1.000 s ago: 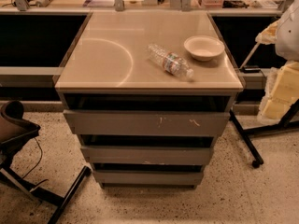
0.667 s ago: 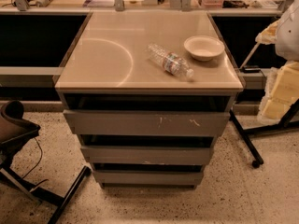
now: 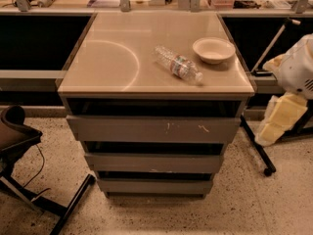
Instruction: Open top drawer
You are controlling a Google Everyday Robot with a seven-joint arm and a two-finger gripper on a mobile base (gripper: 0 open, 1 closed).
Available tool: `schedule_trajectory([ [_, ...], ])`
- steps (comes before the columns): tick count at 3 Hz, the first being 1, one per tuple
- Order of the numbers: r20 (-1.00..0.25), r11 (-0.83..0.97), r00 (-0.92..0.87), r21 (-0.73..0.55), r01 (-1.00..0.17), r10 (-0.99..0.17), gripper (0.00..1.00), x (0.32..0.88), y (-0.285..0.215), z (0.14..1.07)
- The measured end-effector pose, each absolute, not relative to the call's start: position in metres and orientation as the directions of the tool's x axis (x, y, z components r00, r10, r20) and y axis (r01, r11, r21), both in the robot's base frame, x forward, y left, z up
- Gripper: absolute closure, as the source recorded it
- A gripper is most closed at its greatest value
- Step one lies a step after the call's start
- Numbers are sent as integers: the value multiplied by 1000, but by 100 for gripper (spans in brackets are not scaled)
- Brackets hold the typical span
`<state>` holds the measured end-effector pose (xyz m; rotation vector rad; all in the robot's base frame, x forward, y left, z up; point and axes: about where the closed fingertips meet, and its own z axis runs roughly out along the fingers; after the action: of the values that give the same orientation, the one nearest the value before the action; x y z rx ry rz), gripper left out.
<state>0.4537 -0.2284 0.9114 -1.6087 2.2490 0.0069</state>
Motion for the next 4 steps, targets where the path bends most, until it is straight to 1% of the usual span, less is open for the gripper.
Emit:
schedule_trajectory([
  [1, -385, 407, -317, -180, -895, -867, 0, 472, -229, 859],
  [2, -460, 418, -301, -175, -892, -835, 0, 490, -212, 836],
  [4, -484, 419, -284, -196, -887, -828, 0, 491, -204, 832],
])
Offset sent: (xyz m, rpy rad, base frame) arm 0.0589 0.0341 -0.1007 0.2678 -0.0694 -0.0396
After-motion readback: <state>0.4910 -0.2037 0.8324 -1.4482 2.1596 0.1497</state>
